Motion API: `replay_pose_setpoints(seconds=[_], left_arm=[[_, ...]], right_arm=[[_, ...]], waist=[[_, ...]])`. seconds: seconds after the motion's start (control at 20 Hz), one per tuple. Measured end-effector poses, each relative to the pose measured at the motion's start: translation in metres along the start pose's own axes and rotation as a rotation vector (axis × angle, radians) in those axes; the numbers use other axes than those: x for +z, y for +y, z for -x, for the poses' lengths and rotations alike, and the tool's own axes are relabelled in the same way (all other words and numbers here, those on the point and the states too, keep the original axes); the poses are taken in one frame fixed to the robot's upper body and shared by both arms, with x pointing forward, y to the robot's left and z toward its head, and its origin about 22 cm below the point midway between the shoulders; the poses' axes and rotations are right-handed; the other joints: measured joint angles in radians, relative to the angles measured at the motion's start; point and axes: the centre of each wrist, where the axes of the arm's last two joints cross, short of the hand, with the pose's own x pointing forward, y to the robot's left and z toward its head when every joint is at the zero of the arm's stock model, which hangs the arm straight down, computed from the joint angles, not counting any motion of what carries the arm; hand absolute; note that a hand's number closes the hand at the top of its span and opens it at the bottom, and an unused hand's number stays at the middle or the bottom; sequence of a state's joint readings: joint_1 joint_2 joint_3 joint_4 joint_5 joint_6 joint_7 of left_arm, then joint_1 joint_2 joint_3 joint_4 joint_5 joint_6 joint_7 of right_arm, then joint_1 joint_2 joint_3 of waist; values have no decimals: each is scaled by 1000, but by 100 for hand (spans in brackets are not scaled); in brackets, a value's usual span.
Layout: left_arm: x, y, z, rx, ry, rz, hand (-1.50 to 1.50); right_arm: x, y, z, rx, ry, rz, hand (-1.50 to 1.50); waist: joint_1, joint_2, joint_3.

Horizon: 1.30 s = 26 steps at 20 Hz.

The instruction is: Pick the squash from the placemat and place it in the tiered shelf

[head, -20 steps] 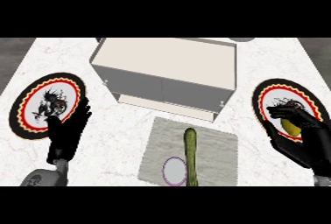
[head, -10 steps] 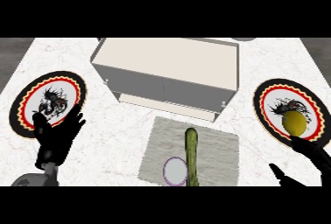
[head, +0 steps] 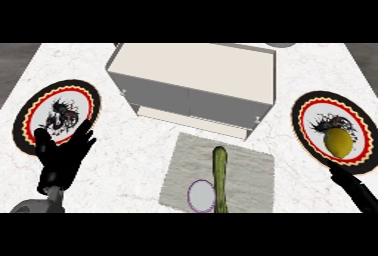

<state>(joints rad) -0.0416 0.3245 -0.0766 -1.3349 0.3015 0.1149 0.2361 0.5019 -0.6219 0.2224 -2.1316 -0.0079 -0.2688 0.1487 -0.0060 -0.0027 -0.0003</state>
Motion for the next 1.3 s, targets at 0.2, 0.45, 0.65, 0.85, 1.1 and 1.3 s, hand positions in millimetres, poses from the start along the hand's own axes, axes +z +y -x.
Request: replay_pose_setpoints(seconds=[0.2,0.45,0.65,0.85,1.1,1.3], left_arm=[[0,-6,-4,-3,-2,7,0],[-4,-10,-3,-9,-11,14,0],[-7,-11,-8,-8,-6,19,0],[-6,-13,-5,-10,-5,22,0],[-4,-11,-5,-7,-7,17,0],[-2,-7,-1,-6,-7,14,0]], right_arm=[[2,10,-37,77,53,-56,-150],[-7,29,-69,142,149,-26,-150],[-22,47,-88,208,210,4,-150],[-41,72,-98,265,228,6,-150],[-61,107,-103,309,261,-38,-150],[-65,118,-106,343,281,-73,-150]], waist=[[11,2,-1],[19,3,0],[26,5,-2],[24,4,-1],[23,3,0],[16,-2,-1]])
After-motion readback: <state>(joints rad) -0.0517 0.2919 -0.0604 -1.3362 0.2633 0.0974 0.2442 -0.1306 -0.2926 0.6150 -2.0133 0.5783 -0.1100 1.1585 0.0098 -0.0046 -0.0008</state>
